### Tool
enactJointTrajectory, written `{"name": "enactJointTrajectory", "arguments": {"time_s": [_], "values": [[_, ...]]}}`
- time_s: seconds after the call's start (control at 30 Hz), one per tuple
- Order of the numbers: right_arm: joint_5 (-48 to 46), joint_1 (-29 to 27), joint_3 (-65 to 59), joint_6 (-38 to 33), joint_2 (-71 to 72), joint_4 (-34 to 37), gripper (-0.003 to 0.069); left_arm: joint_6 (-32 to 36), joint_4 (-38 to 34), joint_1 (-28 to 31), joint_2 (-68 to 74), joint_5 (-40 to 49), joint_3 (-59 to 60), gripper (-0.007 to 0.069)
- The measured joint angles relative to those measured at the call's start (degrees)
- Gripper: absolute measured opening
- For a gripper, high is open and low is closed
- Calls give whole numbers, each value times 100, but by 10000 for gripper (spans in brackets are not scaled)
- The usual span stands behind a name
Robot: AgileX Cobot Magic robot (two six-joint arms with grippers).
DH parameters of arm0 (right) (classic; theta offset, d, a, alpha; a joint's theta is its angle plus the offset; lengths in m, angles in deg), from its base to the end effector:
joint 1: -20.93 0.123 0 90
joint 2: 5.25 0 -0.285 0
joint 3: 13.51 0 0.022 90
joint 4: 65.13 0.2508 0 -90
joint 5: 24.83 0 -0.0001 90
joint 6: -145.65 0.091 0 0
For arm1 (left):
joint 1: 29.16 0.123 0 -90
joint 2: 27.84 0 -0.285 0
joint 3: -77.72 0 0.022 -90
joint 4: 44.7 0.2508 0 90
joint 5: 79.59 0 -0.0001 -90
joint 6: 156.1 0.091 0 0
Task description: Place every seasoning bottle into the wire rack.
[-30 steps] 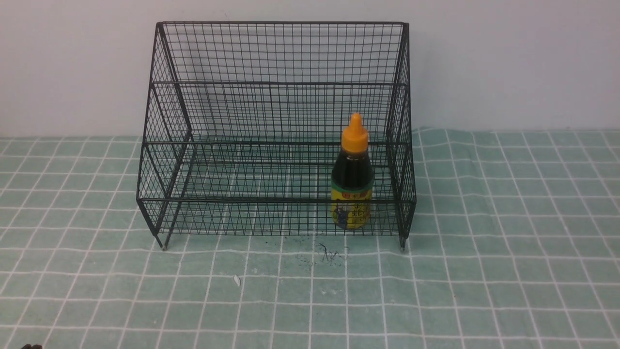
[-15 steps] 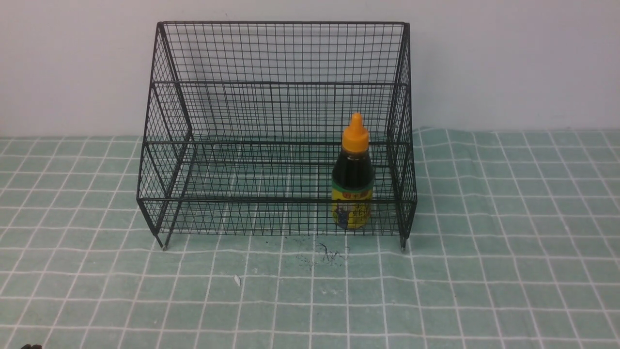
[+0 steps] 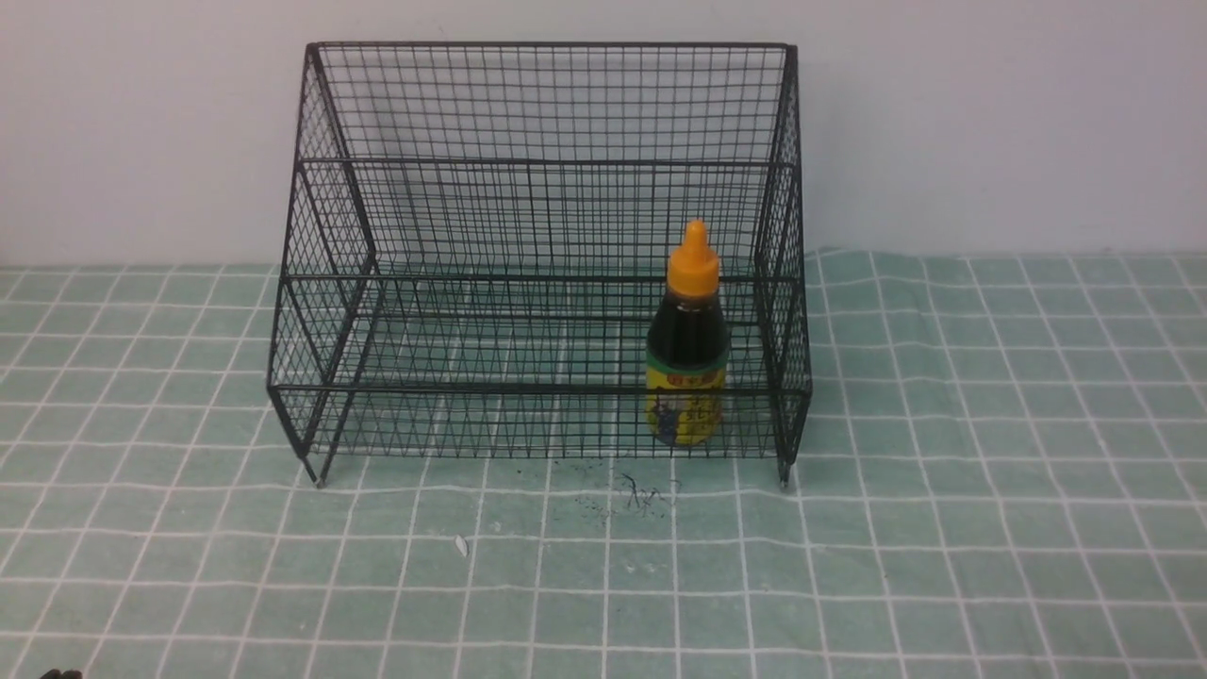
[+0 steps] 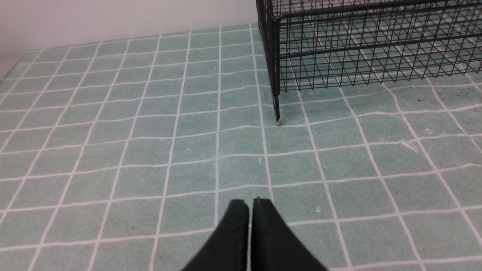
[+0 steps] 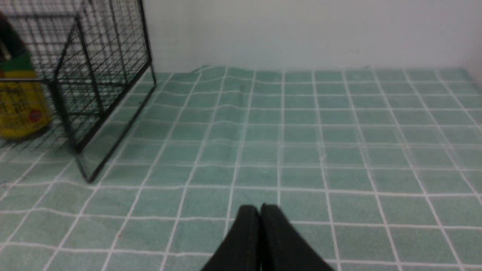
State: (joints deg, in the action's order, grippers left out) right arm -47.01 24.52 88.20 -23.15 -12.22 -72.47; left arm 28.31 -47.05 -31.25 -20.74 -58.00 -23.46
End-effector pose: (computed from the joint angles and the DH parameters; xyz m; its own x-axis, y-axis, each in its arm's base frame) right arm 0.0522 -0.0011 0.1731 -0.2968 0.0581 -0.9532 0.0062 0.9982 0.0589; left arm 0.0525 -0.0033 0.1706 -0.2982 0.0497 -0.9532 0.0625 0.9975 0.0325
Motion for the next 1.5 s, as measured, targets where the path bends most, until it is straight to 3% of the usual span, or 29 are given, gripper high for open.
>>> {"name": "enactJointTrajectory", "arguments": {"time_s": [1.5], "values": [[0,-20,0,-127,0,-13,-10,0,0,0,0,0,0,-6]]}}
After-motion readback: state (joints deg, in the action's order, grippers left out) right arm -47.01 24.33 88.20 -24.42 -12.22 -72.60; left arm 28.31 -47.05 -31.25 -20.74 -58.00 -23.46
